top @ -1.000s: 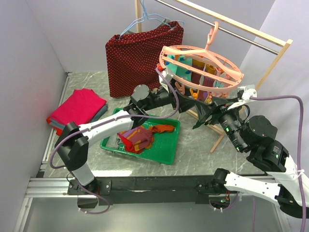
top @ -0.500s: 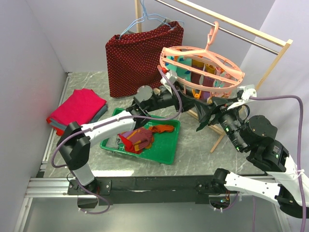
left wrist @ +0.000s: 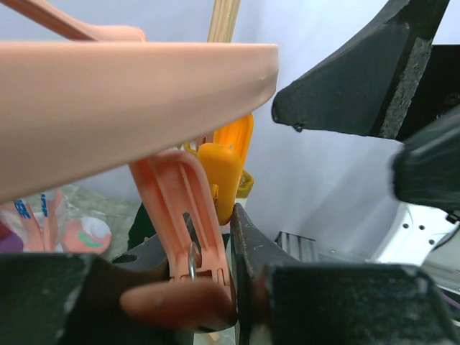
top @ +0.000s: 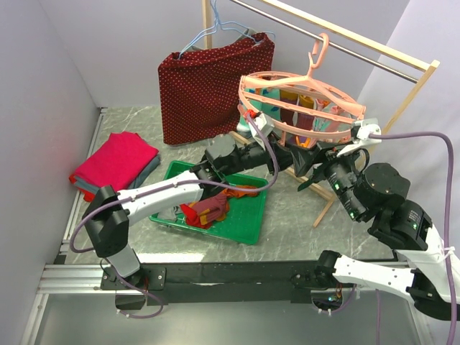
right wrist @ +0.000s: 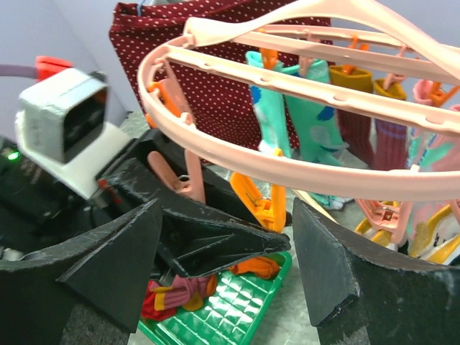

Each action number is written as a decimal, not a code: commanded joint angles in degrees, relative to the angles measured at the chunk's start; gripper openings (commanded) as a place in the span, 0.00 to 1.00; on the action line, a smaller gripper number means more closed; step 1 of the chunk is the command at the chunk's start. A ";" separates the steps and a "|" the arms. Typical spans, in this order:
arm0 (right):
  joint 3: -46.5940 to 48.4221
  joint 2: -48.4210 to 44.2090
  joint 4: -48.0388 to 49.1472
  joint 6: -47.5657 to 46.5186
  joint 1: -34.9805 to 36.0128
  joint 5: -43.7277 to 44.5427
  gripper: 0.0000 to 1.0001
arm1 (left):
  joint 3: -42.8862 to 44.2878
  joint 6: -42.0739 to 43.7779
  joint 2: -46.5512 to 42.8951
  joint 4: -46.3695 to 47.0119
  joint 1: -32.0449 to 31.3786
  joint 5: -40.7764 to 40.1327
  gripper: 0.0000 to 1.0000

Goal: Clip the socks to the hanger
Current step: Open the clamp at the hanger, then pick up the sock from the bin.

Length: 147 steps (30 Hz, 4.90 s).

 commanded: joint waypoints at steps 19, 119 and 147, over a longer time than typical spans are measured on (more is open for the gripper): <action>1.94 3.30 0.28 -2.78 -1.09 8.93 0.72 | 5.03 10.41 -3.16 -4.34 -4.92 -7.70 0.15; -11.60 -1.18 10.57 2.05 -18.05 -10.67 0.00 | -22.13 -35.81 -10.45 -67.88 28.21 -52.69 0.57; -11.68 -2.14 10.21 2.23 -18.58 -10.76 0.00 | -17.38 -34.94 -7.03 -71.05 23.99 -57.09 0.46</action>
